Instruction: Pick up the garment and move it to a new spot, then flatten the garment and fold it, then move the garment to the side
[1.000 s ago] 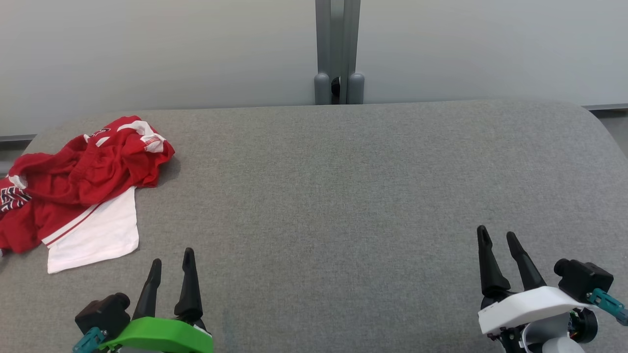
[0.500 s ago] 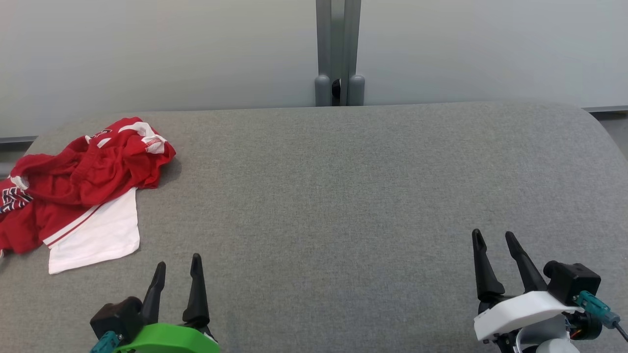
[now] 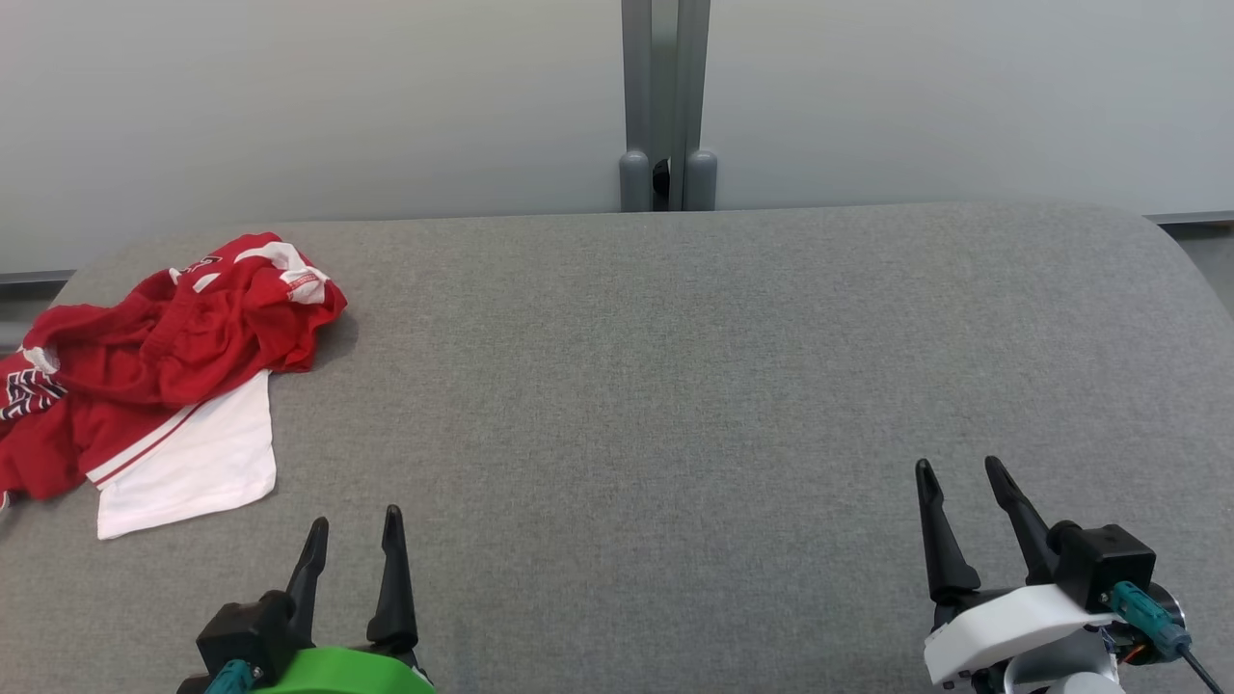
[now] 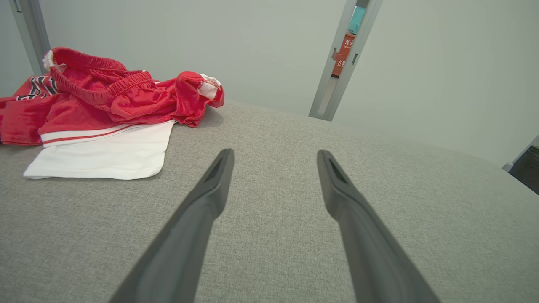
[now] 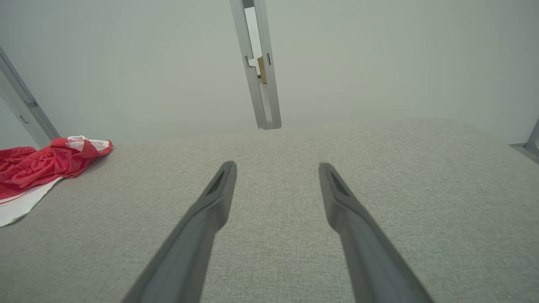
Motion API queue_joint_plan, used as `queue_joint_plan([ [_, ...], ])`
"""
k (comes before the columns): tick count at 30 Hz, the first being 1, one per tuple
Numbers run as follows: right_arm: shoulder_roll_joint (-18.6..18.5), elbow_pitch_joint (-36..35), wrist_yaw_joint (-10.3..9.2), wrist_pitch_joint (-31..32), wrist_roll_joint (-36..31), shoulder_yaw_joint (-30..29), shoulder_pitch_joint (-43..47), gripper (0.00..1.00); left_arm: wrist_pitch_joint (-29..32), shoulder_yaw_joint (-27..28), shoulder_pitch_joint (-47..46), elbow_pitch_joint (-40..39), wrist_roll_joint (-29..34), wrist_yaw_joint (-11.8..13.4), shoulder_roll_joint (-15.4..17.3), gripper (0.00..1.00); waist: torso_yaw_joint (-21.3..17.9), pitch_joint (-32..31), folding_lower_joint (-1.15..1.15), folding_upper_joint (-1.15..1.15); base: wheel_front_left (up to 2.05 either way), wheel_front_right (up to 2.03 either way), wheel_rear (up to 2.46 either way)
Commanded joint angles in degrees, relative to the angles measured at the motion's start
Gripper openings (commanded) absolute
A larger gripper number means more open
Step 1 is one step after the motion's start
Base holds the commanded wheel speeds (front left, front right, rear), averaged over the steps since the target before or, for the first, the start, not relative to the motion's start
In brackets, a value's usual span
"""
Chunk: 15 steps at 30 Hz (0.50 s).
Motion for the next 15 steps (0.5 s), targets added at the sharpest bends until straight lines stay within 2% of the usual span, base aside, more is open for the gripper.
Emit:
queue_joint_plan([
  [1,-0.33,-0.08,0.02,-0.71,-1.38,0.16,0.39,1.0,-0.52,-0.08,0.68,-0.11,1.54,0.22,0.49,1.0,0.02,-0.03,0.0,0.0,0.0,0.0,0.0],
  [15,-0.37,0.68,0.01,-2.22,-7.39,0.3,0.67,1.0,-2.0,-0.64,1.3,0.67,5.55,0.58,0.51,1.0,0.05,-0.32,0.0,0.0,0.0,0.0,0.0],
])
